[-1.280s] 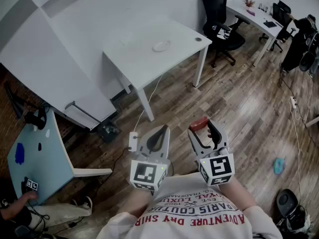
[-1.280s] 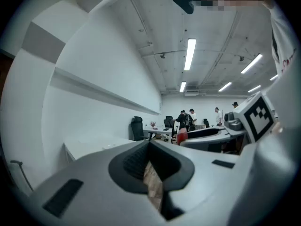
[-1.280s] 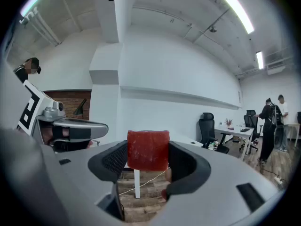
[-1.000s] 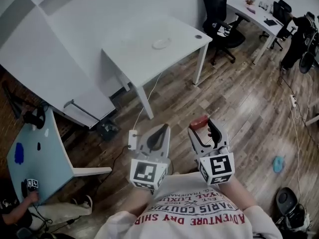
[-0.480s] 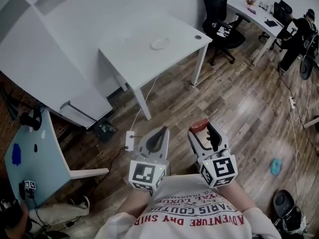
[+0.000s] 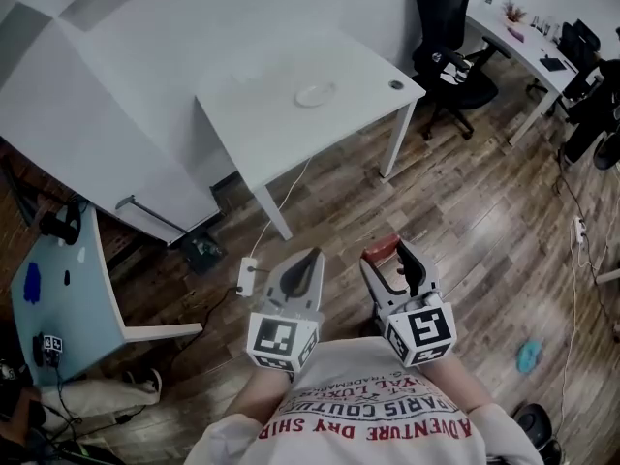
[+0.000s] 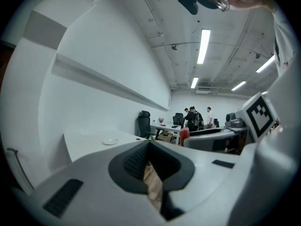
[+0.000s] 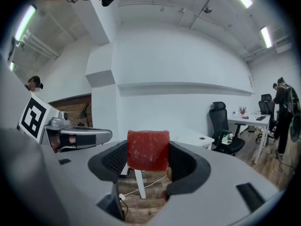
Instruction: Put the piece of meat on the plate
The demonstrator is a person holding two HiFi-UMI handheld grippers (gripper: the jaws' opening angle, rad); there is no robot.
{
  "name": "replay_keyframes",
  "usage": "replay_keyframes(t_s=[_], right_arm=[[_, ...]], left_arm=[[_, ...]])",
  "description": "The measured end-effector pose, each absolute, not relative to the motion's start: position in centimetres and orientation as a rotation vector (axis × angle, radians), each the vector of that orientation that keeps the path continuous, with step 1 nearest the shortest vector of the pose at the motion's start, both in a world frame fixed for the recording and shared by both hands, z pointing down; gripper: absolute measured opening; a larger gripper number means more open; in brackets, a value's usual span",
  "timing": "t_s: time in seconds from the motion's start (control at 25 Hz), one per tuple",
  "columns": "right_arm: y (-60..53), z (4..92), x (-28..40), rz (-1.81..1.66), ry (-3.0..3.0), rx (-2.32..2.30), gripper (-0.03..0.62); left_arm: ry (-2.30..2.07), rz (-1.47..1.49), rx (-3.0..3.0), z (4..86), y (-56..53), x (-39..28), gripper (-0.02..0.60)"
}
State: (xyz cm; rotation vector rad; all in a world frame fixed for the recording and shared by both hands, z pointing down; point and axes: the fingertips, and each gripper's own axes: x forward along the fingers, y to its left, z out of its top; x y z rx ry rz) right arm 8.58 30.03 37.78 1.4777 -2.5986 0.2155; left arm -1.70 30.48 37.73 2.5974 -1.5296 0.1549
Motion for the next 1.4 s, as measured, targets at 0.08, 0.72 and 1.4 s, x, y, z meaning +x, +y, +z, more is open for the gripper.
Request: replay_keyframes(t_s=[0.08,0.72,1.4], right_arm=[[28.2,37.3,10.6,0.226,-2.619,1.454,0.275],[15.1,37.7,29.3,0.275,-2.626,1.434,0.275],[0.5,38.9,25.6,0.331,-2.57,1.444,0.275]], left_arm=[[-1.574,0.139,2.579,37.0,28.7,-0.1,0.006],[-1.589,0.159,2.568,36.4,16.7,17.8,0.006],[-1.518,0.176,2.589,37.4,0.9,14.3,0.006]])
